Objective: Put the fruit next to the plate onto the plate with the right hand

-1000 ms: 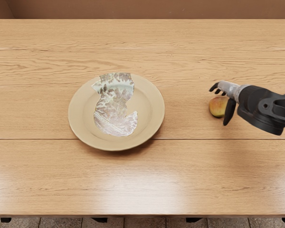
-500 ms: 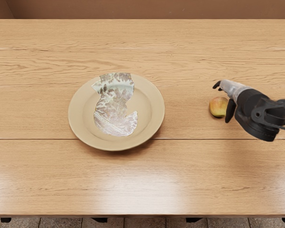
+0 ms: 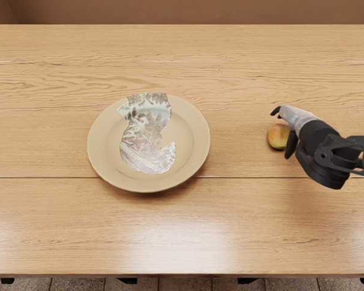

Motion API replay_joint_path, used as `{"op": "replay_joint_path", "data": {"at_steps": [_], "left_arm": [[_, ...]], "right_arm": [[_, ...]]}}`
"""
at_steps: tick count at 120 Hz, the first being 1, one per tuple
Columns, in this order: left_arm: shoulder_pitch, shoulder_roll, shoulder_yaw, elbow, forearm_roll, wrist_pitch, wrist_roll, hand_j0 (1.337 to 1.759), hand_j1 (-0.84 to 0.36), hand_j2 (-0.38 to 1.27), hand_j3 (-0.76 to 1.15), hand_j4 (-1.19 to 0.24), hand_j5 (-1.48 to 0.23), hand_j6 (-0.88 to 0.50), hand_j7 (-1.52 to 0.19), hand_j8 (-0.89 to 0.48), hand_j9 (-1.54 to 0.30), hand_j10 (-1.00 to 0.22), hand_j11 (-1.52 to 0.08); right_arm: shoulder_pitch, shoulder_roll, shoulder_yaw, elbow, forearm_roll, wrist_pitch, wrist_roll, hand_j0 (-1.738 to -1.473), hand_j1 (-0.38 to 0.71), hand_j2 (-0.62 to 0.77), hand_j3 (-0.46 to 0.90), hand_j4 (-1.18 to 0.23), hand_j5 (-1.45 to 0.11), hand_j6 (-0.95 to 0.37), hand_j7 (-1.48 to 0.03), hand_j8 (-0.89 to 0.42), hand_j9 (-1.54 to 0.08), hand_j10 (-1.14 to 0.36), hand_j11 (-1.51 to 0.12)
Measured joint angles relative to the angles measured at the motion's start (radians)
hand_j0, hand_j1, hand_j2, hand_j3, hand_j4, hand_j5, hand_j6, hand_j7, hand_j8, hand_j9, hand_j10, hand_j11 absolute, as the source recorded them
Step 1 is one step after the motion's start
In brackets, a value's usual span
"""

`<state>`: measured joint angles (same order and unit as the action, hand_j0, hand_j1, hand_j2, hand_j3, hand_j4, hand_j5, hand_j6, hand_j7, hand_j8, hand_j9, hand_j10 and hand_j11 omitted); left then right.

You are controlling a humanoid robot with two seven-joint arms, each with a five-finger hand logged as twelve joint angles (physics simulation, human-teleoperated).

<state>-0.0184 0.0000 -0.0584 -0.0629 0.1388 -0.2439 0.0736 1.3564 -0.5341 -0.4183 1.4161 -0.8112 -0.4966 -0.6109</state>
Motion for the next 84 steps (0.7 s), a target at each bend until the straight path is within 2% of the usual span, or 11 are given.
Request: {"op": "replay_joint_path", "data": {"at_steps": [67, 84], "left_arm": [[0.000, 0.000, 0.000, 0.000, 0.000, 0.000, 0.000, 1.658, 0.35, 0.00, 0.00, 0.00, 0.00, 0.00, 0.00, 0.00, 0.00, 0.00, 0.00], [0.000, 0.000, 0.000, 0.000, 0.000, 0.000, 0.000, 1.658, 0.35, 0.00, 0.00, 0.00, 0.00, 0.00, 0.00, 0.00, 0.00, 0.00, 0.00]], "right_arm": [[-0.012, 0.064, -0.026, -0.062, 0.002, -0.013, 0.000, -1.658, 0.02, -0.06, 0.00, -0.31, -0.40, -0.31, -0.40, -0.31, -0.40, -0.31, -0.40], [-0.014, 0.068, -0.031, -0.068, 0.002, -0.013, 0.000, -1.658, 0.09, -0.07, 0.00, -0.37, -0.48, -0.37, -0.48, -0.37, -0.48, -0.37, -0.48]]}}
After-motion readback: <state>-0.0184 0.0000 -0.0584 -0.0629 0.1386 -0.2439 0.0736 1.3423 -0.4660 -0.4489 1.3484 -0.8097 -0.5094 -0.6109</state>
